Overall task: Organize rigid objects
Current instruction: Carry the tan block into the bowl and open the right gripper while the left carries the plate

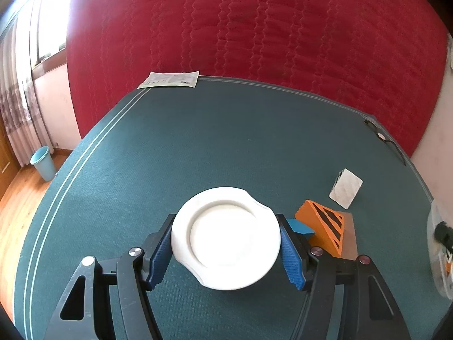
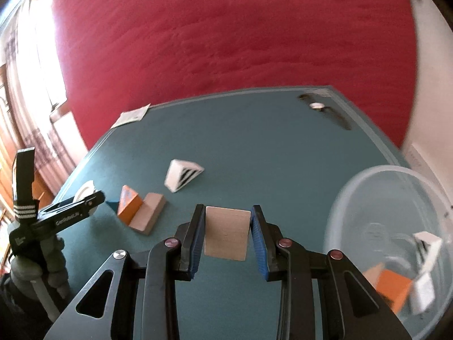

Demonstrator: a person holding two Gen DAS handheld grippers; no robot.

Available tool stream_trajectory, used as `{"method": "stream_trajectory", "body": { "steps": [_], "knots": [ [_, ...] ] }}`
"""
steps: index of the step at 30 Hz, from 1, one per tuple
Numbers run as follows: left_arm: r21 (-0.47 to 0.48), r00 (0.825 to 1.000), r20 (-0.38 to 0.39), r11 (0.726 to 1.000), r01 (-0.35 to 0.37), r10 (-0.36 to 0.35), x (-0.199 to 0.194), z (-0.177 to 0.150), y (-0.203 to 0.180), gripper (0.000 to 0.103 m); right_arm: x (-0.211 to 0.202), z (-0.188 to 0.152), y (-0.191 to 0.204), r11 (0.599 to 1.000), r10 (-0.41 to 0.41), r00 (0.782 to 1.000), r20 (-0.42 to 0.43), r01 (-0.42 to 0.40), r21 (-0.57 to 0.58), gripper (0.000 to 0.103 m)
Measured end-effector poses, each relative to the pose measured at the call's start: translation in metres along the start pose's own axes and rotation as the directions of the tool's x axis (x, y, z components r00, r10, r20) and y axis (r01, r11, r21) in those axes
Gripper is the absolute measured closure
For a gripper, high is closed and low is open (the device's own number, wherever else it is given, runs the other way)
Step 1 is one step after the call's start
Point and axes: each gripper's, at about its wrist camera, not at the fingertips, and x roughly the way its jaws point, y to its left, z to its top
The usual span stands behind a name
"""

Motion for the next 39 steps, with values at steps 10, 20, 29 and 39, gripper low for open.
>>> {"method": "stream_trajectory", "body": {
  "steps": [10, 20, 29, 39],
  "knots": [
    [0.032, 1.0, 0.007, 0.999, 0.002, -0.002, -0.007, 0.0, -0.013, 0.034, -0.032, -0.002, -0.068, 0.986, -0.148, 0.989, 0.03, 0.145, 0.083, 0.07],
    [0.071, 0.998, -0.015, 0.996, 0.059, -0.058, -0.017, -0.002, -0.042, 0.034, -0.041, -0.009, -0.135, 0.937, -0.226, 0.974, -0.012, 0.221, 0.27, 0.07],
    [0.131, 0.988, 0.001, 0.979, 0.155, -0.157, -0.034, 0.006, -0.089, 0.034, -0.053, -0.017, -0.158, 0.913, -0.275, 0.961, 0.007, 0.259, 0.315, 0.054],
    [0.207, 0.966, -0.033, 0.944, 0.256, -0.255, -0.033, 0.01, -0.155, 0.033, -0.073, -0.019, -0.147, 0.861, -0.496, 0.852, 0.168, 0.458, 0.22, 0.053]
  ]
}}
